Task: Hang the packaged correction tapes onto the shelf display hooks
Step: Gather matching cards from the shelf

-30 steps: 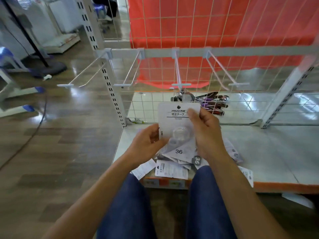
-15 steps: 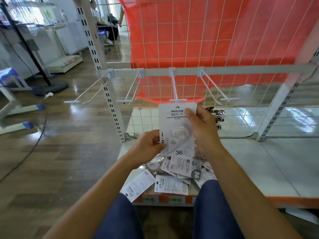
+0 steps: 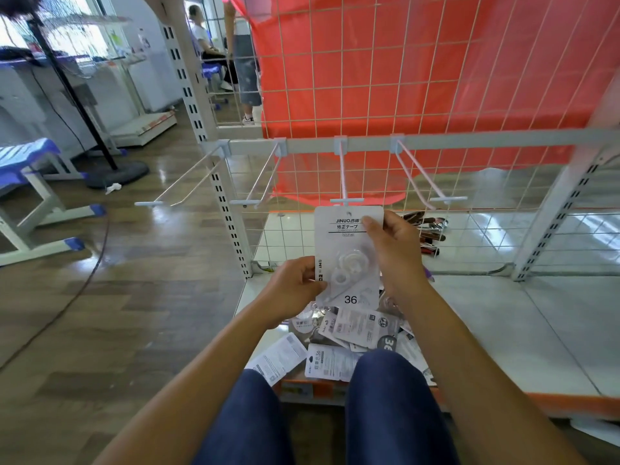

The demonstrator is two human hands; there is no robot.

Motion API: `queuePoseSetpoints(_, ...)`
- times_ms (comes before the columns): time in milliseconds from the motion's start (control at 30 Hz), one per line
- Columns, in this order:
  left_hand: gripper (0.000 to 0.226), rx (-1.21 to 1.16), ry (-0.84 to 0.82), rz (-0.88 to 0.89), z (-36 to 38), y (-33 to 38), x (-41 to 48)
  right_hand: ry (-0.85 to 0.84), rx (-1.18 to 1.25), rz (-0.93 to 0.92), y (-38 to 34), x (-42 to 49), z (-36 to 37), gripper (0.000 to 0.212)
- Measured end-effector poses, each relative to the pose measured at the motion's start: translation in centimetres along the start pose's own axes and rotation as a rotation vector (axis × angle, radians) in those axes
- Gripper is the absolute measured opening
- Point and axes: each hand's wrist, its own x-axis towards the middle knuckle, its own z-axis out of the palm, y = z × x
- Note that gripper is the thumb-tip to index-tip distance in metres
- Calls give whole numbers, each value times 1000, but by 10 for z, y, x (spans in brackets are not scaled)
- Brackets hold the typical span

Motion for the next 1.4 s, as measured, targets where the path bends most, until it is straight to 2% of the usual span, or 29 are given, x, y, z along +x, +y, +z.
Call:
queuePoseSetpoints(633,32,18,48,-22,2,-9,22,-8,-83,-31,9,22,3,13)
queuePoseSetpoints(767,32,35,40,-25,2,-13,32,-7,-114,-38,18,34,4,21)
queuePoseSetpoints(900,20,120,52,-38,1,-20,48,-7,-126,-59,29,48,4,33)
queuePoseSetpoints(1033,9,169,53,-48,-2,-29,73,-2,-196,-97,38,70,6,26)
queuePoseSetpoints(1267,14,260,97,-46,-6,-28,128,-10,-300,-237,49,126,10,13)
queuePoseSetpoints(1400,12,184,151,-50,-3,-27,162,10,-374,-300,58,163,14,16)
